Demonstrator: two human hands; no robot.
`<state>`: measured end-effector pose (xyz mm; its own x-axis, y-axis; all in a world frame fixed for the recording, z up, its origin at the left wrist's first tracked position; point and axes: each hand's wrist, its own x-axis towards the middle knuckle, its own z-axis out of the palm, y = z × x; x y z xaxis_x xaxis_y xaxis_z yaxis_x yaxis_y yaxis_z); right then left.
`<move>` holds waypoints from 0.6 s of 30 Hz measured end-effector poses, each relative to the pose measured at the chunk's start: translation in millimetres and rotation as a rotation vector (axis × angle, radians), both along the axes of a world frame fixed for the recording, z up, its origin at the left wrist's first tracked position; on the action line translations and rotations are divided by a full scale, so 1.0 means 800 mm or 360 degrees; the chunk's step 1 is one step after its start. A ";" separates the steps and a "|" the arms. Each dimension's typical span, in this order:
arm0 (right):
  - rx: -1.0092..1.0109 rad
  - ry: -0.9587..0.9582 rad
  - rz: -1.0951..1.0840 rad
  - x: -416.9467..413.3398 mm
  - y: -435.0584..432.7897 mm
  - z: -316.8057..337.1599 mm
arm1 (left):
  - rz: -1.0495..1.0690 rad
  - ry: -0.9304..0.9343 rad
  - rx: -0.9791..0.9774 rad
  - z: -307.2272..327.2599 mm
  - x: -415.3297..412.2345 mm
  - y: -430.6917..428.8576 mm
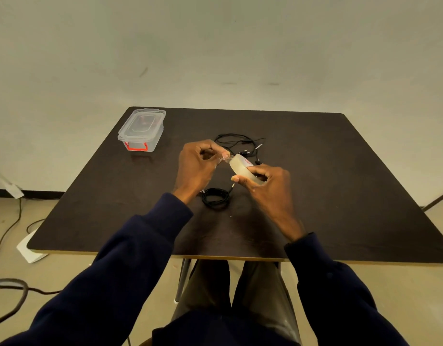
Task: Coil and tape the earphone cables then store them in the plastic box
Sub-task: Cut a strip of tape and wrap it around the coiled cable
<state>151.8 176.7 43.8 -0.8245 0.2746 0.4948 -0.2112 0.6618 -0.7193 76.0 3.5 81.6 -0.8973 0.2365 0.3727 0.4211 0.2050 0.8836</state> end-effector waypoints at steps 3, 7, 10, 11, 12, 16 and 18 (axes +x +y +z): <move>-0.0098 -0.0072 -0.0053 -0.004 0.001 -0.001 | -0.0055 -0.0063 -0.0038 0.004 -0.001 -0.001; -0.0204 -0.0134 -0.0048 -0.006 -0.003 0.000 | -0.0202 -0.0269 0.0055 0.014 -0.011 0.004; -0.0266 -0.0179 0.0012 -0.001 0.005 0.003 | -0.0215 -0.0347 0.0022 0.024 -0.023 0.006; -0.0249 -0.0192 -0.0020 0.004 0.012 0.002 | -0.0204 -0.0349 0.0001 0.026 -0.027 0.006; -0.0193 -0.0212 -0.0098 0.010 0.020 -0.001 | -0.0188 -0.0338 -0.0021 0.027 -0.031 0.007; 0.0552 -0.0744 -0.0512 0.027 0.049 -0.016 | -0.0073 -0.0186 -0.0175 0.022 -0.040 0.015; 0.0679 -0.0990 -0.0550 0.029 0.050 -0.020 | -0.0044 -0.0135 -0.0203 0.019 -0.044 0.017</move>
